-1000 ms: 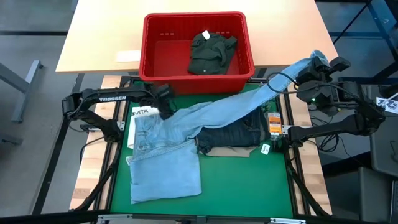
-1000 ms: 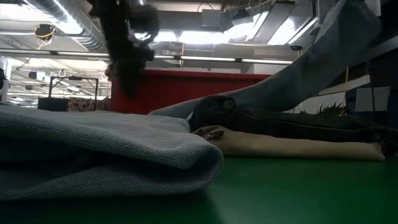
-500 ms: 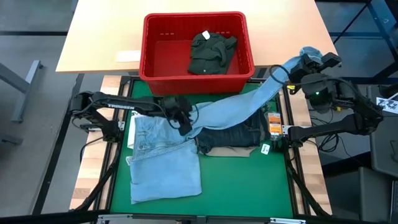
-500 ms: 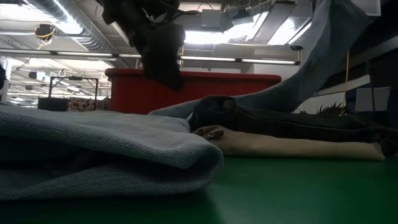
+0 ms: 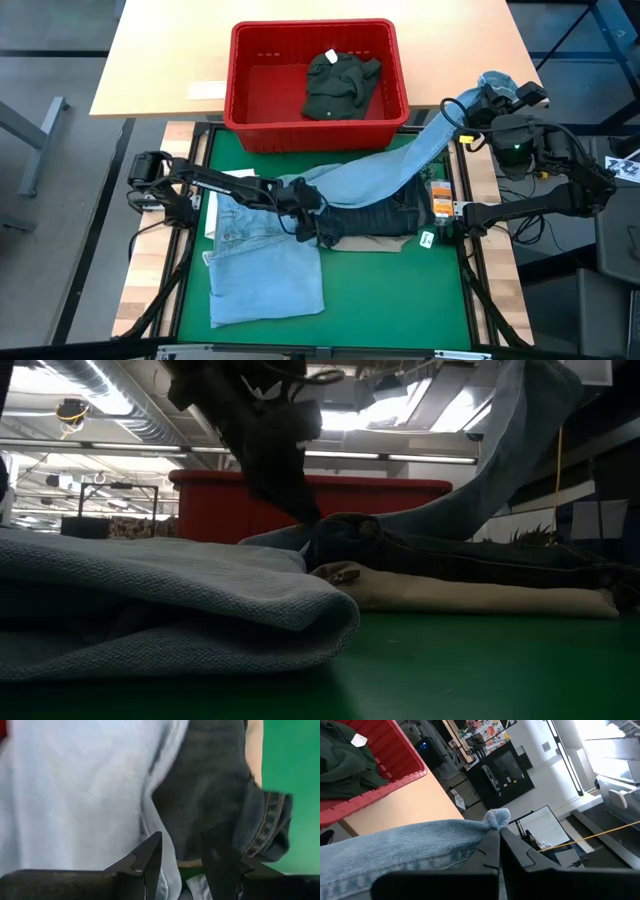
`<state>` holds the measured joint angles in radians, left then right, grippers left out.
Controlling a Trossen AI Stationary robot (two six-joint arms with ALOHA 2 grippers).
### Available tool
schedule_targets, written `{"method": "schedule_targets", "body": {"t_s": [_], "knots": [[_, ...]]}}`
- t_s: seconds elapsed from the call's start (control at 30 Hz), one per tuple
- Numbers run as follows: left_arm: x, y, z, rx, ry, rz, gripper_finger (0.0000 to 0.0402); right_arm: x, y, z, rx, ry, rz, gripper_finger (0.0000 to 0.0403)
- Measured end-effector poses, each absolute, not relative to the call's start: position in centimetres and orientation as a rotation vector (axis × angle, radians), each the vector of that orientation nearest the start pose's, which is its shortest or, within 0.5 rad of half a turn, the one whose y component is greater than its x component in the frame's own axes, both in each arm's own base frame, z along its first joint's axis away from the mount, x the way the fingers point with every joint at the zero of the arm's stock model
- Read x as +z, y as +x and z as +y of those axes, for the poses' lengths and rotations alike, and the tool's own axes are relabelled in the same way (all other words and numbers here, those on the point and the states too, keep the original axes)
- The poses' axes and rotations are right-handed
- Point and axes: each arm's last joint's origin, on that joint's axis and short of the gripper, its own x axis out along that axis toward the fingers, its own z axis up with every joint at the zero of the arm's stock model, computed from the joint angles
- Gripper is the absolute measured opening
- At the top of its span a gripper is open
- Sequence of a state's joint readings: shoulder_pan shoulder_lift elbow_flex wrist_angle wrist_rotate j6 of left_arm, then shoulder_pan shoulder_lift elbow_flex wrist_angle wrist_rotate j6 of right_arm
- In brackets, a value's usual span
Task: Fold Laundry from Bin
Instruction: Fold the light blue jeans
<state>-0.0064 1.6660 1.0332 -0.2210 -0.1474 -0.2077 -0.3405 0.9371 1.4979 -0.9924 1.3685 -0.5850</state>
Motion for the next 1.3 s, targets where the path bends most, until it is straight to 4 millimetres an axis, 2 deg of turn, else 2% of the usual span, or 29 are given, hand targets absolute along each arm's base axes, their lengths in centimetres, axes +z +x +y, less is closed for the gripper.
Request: {"method": "schedule_targets", "body": {"t_s": [0.17, 0.27, 0.87, 1.3], "knots": [[18.1, 34.7, 0.4, 0.311, -0.099, 0.854, 0.0128, 46.6, 9.1, -6.2, -1.520, -0.668, 0.914, 0.0001], [17.9, 34.9, 0.6, 0.368, -0.106, 0.832, 0.0128, 46.6, 9.1, -6.2, -1.519, -0.669, 0.916, 0.0001], [18.5, 35.4, 0.5, 0.363, -0.154, 0.762, 0.0128, 46.6, 9.1, -6.2, -1.518, -0.670, 0.918, 0.0001], [19.2, 34.9, 2.2, 0.407, -0.176, 0.755, 0.0128, 46.6, 9.1, -6.2, -1.518, -0.670, 0.919, 0.0001]]}}
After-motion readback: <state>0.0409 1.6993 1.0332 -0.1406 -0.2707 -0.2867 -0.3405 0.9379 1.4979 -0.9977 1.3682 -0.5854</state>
